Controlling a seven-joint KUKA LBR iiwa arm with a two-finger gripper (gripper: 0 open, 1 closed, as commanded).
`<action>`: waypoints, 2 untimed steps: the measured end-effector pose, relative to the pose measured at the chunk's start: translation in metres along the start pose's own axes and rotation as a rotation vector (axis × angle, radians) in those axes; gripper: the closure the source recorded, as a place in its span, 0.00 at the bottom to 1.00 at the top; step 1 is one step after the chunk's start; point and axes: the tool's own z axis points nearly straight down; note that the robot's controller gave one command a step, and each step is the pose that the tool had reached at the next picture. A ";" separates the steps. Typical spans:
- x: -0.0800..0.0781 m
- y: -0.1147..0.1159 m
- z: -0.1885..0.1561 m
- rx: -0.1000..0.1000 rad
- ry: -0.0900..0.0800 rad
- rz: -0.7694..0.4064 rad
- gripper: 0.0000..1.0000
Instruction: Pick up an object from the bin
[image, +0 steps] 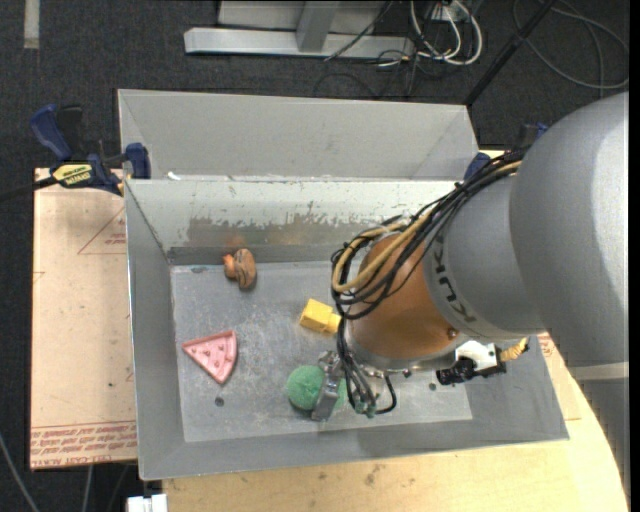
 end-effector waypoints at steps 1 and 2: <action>0.000 0.000 -0.002 0.000 0.000 0.000 1.00; 0.001 -0.001 -0.010 0.002 0.004 0.000 1.00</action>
Offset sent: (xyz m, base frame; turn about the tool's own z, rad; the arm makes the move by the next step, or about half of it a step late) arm 0.0002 0.0000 0.0648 0.0000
